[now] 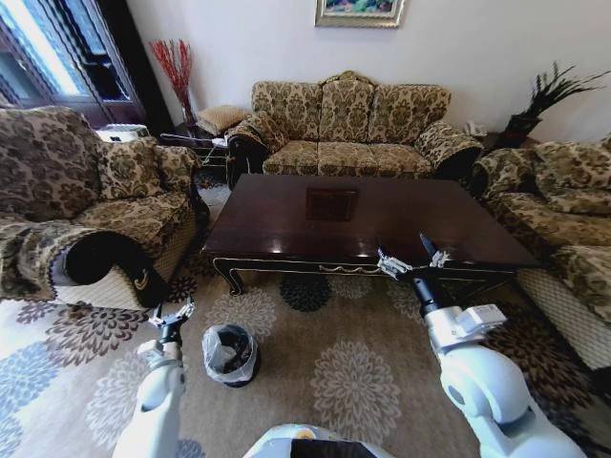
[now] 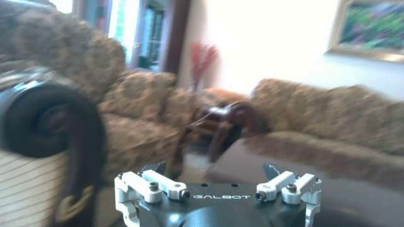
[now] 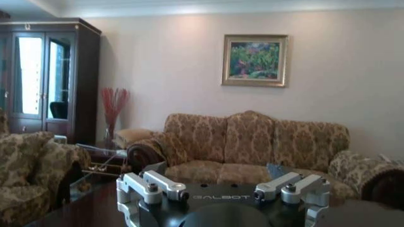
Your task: Move to the front of the table and place the trash on the table into the trash bin.
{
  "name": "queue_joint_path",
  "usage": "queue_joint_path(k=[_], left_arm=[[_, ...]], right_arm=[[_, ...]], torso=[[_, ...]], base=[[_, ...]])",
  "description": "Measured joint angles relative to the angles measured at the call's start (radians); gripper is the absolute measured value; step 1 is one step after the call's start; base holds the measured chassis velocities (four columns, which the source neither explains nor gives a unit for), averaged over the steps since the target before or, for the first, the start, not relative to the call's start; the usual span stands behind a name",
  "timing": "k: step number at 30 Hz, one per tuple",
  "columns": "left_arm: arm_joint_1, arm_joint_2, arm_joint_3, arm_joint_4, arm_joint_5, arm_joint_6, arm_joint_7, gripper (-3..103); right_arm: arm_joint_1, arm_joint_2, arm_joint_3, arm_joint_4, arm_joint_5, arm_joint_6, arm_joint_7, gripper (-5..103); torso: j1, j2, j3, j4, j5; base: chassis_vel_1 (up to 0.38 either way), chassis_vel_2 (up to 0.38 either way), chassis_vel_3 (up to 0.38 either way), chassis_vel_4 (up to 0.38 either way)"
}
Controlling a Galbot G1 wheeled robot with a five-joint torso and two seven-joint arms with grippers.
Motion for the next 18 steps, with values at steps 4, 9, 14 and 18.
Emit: queue_joint_path(k=[4, 9, 14, 18], left_arm=[[0.068, -0.053, 0.028, -0.130, 0.023, 0.034, -0.004, 100], [0.097, -0.108, 0.057, -0.171, 0.104, 0.042, -0.008, 100], [0.077, -0.120, 0.053, -0.148, 0.147, 0.024, -0.007, 100], [0.080, -0.117, 0.045, -0.143, 0.148, 0.017, -0.007, 100]], right_arm=[[-0.022, 0.029, 0.005, -0.024, -0.042, -0.010, -0.024, 100], [-0.048, 0.054, 0.011, -0.049, -0.072, -0.011, -0.049, 100], [-0.059, 0.062, 0.011, -0.062, -0.086, -0.009, -0.054, 100], [-0.061, 0.066, 0.002, -0.068, -0.094, -0.004, -0.054, 100]], torso=[[0.000, 0.000, 0.000, -0.0002, 0.0000], [0.000, 0.000, 0.000, -0.0001, -0.0002], [0.000, 0.000, 0.000, -0.0002, -0.0002], [0.000, 0.000, 0.000, 0.0000, -0.0004]], base=[[0.000, 0.000, 0.000, 0.000], [0.000, 0.000, 0.000, 0.000], [-0.030, -0.064, 0.040, 0.070], [-0.082, -0.161, 0.115, 0.167]])
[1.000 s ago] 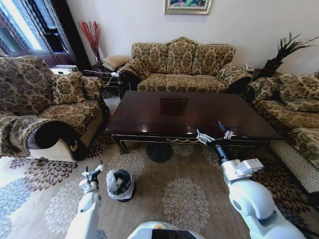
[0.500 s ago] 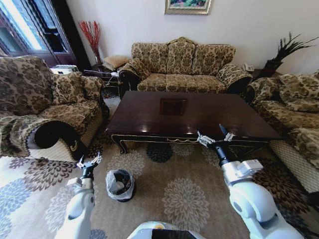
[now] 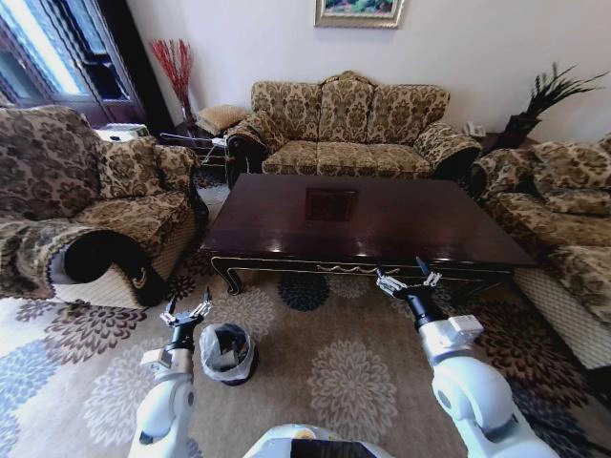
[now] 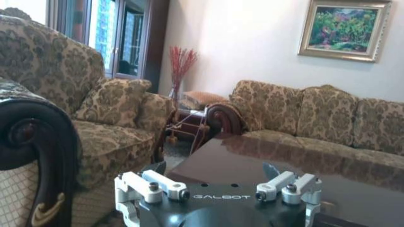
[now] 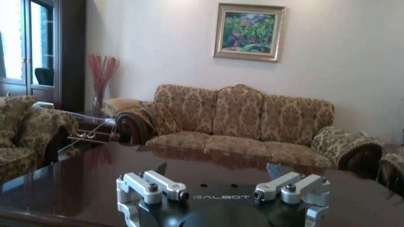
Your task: Move to the front of the table and place the trash on the table into the trash bin.
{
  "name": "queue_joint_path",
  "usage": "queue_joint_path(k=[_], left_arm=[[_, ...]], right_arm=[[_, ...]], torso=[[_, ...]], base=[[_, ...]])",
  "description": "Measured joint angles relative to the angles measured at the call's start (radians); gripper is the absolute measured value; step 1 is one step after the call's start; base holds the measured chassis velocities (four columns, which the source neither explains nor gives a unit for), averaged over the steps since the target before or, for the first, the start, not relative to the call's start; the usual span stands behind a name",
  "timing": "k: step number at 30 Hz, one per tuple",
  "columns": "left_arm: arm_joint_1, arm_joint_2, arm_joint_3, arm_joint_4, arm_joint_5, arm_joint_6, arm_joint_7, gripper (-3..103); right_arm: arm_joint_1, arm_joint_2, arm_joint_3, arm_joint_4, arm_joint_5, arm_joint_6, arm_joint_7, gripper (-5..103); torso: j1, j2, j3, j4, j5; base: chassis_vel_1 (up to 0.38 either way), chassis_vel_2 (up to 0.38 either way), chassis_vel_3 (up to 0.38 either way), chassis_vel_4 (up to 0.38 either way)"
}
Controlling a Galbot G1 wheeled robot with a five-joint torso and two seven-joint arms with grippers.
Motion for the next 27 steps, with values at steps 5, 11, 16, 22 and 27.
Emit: queue_joint_path(k=[5, 11, 16, 22, 27], left_arm=[[-0.002, 0.000, -0.004, -0.003, 0.001, 0.000, 0.000, 100], [-0.003, -0.008, -0.003, -0.005, 0.015, 0.000, 0.000, 100], [0.001, -0.019, 0.001, -0.008, 0.027, -0.004, 0.001, 100], [0.025, -0.022, 0.004, -0.062, 0.001, 0.027, 0.005, 100], [0.055, -0.007, 0.013, -0.164, -0.035, 0.108, 0.016, 100]], right_arm=[[0.000, 0.002, -0.020, -0.001, -0.010, 0.005, 0.002, 100], [-0.004, 0.009, -0.026, -0.011, -0.018, 0.012, 0.003, 100], [-0.011, 0.013, -0.029, -0.017, -0.026, 0.030, 0.004, 100], [-0.018, 0.034, -0.035, -0.047, -0.045, 0.030, 0.019, 100], [-0.024, 0.088, -0.007, -0.102, -0.044, 0.035, -0.002, 100]], torso=[[0.000, 0.000, 0.000, -0.0002, 0.0004], [0.000, 0.000, 0.000, -0.0001, 0.0003], [0.000, 0.000, 0.000, -0.0002, -0.0001], [0.000, 0.000, 0.000, -0.0003, 0.0006], [0.000, 0.000, 0.000, -0.0003, 0.0013]], base=[[-0.177, -0.253, 0.192, 0.256], [-0.271, -0.348, 0.241, 0.324], [-0.317, -0.328, 0.304, 0.347], [-0.288, -0.295, 0.283, 0.255], [-0.050, -0.094, 0.102, 0.039]])
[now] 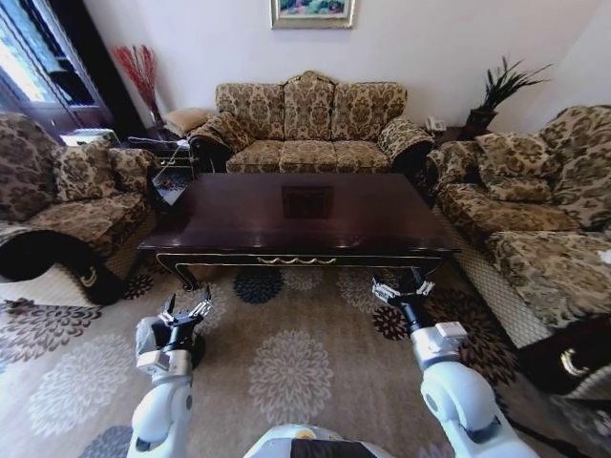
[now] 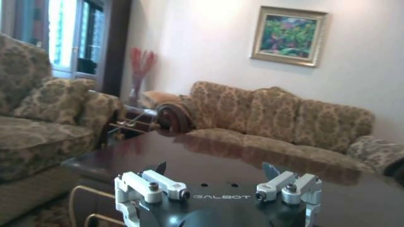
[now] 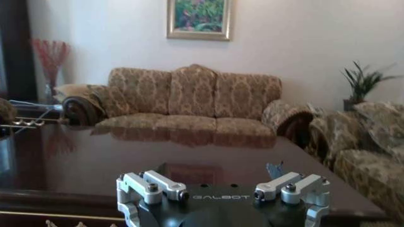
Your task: Move to the front of the table and place the trash on the table into the trash bin.
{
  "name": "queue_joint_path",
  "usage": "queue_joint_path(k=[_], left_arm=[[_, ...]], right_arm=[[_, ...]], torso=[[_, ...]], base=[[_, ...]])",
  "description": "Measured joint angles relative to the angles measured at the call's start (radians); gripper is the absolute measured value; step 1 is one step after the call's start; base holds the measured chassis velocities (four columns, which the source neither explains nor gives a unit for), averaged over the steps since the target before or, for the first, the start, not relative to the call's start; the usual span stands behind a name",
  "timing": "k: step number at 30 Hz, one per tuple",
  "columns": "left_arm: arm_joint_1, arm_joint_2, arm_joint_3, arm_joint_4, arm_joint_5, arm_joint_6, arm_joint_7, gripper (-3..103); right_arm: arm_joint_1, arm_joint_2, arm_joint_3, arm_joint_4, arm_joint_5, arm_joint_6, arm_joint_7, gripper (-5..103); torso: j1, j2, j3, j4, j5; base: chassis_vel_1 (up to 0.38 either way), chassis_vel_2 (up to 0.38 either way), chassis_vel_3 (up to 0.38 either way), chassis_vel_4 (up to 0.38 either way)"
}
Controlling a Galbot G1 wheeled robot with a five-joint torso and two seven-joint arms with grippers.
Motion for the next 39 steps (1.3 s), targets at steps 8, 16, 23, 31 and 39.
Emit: queue_joint_path(k=[8, 16, 23, 31, 39], left_arm=[[0.003, 0.022, 0.010, -0.019, 0.016, 0.007, 0.023, 100], [0.003, 0.036, 0.018, -0.055, 0.004, 0.037, 0.043, 100], [-0.001, 0.037, 0.023, -0.062, 0.023, 0.060, 0.028, 100], [-0.001, 0.037, 0.023, -0.062, 0.023, 0.060, 0.026, 100], [-0.001, 0.037, 0.023, -0.062, 0.024, 0.059, 0.026, 100]], right_arm=[[-0.026, 0.034, 0.046, 0.002, -0.001, 0.029, -0.024, 100], [-0.060, 0.099, 0.093, -0.002, 0.002, 0.064, -0.063, 100], [-0.068, 0.106, 0.094, 0.002, -0.009, 0.073, -0.067, 100], [-0.068, 0.105, 0.094, 0.003, -0.009, 0.073, -0.067, 100], [-0.067, 0.104, 0.093, 0.003, -0.009, 0.073, -0.067, 100]], torso=[[0.000, 0.000, 0.000, 0.0003, -0.0019], [0.000, 0.000, 0.000, -0.0002, -0.0007], [0.000, 0.000, 0.000, 0.0001, -0.0009], [0.000, 0.000, 0.000, 0.0001, -0.0011], [0.000, 0.000, 0.000, 0.0001, -0.0011]], base=[[0.061, 0.042, -0.029, -0.034], [0.000, 0.000, 0.000, 0.000], [0.000, 0.000, 0.000, 0.000], [0.000, 0.000, 0.000, 0.000], [0.000, 0.000, 0.000, 0.000]])
